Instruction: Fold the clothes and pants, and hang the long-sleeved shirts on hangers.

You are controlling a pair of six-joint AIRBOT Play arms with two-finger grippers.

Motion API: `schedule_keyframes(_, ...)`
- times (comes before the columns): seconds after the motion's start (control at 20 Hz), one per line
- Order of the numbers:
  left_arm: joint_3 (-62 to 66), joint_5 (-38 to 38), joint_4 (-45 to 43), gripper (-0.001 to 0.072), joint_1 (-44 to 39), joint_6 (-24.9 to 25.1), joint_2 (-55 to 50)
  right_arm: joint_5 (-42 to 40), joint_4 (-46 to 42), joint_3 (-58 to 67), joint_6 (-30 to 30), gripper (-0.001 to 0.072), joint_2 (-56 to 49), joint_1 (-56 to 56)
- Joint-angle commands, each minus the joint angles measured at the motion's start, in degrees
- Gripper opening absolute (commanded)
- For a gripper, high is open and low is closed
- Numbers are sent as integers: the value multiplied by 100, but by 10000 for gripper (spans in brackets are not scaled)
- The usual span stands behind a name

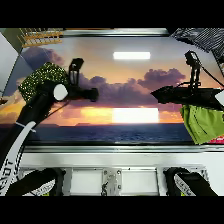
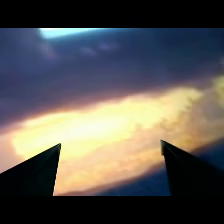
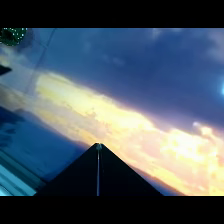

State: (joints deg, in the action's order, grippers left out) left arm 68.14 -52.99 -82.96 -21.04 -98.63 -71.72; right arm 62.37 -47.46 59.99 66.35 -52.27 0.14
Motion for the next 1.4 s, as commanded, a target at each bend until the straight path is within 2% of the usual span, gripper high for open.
schedule_keyframes(0.0,590,-258,-901,693,1231,-85,-605,0,0,-2,2,17,-4,4)
schedule_keyframes(0.15,1045,-251,-831,692,2229,-96,-1469,0,0,-2,2,18,-7,4)
schedule_keyframes(0.25,1191,-238,-828,693,2583,-142,-2028,0,0,-2,2,18,-4,4)
schedule_keyframes(0.55,1552,-256,-855,693,2763,-142,-3246,0,0,-2,2,18,-7,4)
schedule_keyframes(0.75,1718,-208,-852,690,2721,-254,-3436,0,0,-2,2,18,-4,4)
schedule_keyframes(0.8,1718,-238,-850,518,2721,-376,-3434,0,-2,-2,2,18,-7,4)
schedule_keyframes(0.85,1716,-295,-835,226,2721,-387,-3434,0,0,-2,2,18,-7,4)
schedule_keyframes(0.9,1716,-387,-826,5,2719,-387,-3414,0,2,-2,2,17,-4,4)
schedule_keyframes(1.05,1716,-448,-376,2,2621,-234,-2966,0,0,-2,2,18,-7,4)
schedule_keyframes(1.15,1716,-402,-168,2,2260,-66,-2389,0,4,-2,2,17,-4,4)
schedule_keyframes(1.35,1714,-533,404,2,828,63,-1279,-35,24,-2,7,17,-7,4)
